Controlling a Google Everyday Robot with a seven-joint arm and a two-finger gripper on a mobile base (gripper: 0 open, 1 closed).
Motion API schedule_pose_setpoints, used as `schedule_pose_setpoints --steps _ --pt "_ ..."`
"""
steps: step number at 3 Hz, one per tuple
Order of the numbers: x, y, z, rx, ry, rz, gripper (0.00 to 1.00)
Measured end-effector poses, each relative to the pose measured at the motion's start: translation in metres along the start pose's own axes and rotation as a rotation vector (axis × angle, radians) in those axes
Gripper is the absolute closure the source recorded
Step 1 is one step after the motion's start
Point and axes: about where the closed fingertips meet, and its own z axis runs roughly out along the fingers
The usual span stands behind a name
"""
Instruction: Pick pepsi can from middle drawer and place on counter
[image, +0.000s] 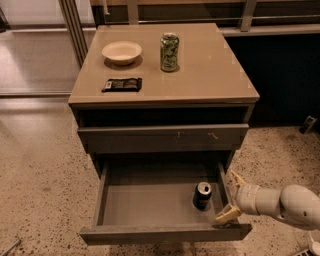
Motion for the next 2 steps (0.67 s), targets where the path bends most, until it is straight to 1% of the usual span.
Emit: schedule_pose_setpoints --steps 1,2 --pt "0.007 -0.008 0.022 0.007 -0.036 0.016 0.0" --pt "0.013 -0.013 0.048 -0.01 -0.06 0.029 0.0"
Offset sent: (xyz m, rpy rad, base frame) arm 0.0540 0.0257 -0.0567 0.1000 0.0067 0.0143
